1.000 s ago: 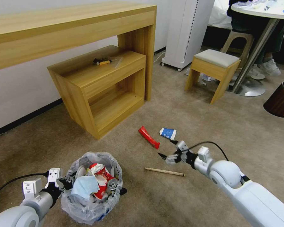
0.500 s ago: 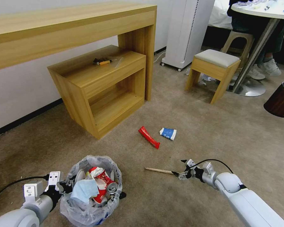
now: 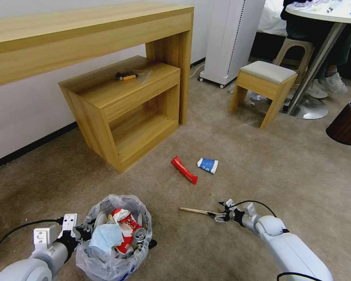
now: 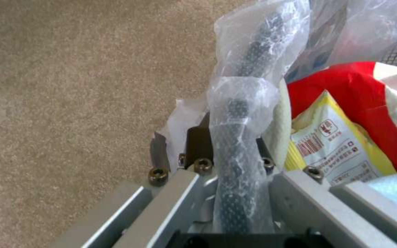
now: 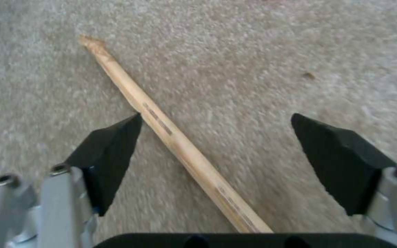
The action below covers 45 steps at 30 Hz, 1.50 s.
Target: Pick up the trash bin and place the garbage on the floor into it.
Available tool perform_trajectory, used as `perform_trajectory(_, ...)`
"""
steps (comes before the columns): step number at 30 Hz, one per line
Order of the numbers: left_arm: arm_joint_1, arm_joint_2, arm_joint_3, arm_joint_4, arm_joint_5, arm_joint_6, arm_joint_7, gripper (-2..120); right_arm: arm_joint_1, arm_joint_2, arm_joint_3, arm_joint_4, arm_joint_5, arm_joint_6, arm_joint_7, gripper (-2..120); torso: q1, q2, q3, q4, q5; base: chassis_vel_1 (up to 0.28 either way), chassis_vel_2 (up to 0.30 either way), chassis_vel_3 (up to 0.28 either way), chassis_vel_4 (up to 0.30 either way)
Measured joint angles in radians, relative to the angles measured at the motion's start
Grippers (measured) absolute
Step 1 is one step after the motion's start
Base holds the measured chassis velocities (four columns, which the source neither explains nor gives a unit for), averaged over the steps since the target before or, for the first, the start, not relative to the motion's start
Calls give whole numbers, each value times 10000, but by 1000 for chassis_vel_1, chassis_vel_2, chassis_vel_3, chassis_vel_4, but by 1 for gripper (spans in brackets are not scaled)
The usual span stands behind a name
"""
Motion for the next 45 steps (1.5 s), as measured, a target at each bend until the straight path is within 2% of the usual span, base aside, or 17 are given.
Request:
perform_trajectory(3, -2, 25, 2, -32, -18, 0, 16, 0, 198, 274, -54, -290, -69, 71, 0, 76, -1, 0, 0, 1, 3, 0, 0, 0, 0)
perform_trajectory(11, 9, 52, -25, -43, -45, 1, 42, 0, 393, 631, -82, -665, -179, 86, 38, 72, 0, 0, 0, 0, 1, 0, 0, 0, 0)
perform_trajectory(14, 7, 91, -34, -48, -57, 1, 60, 0, 375, 772, -65, -733, -222, 75, 78, 61, -1, 0, 0, 1, 2, 0, 0, 0, 0)
perform_trajectory(23, -28, 124, -32, -50, -89, 1, 77, 0, 191, 903, -49, -616, -435, -64, 215, 60, 0, 1, 0, 0, 4, 0, 0, 0, 0)
perform_trajectory(25, -29, 111, -32, -50, -88, 1, 97, 0, 133, 914, -44, -587, -498, -68, 236, 55, -1, 0, 0, 0, 2, 0, 0, 0, 0)
perform_trajectory(26, -32, 102, -32, -50, -88, 1, 115, 0, 98, 941, -40, -589, -546, -69, 245, 50, -1, 0, 0, 0, 1, 0, 0, 0, 0)
perform_trajectory(28, -35, 102, -32, -50, -88, 0, 132, 0, 67, 975, -39, -602, -600, -69, 246, 47, -1, 0, 0, 0, 3, 0, 0, 0, 0)
perform_trajectory(45, -66, 82, -30, -82, -55, 0, 200, 0, 64, 1021, -185, -712, -925, -145, 272, 46, -1, 0, -1, 0, 2, 0, 0, 0, 0)
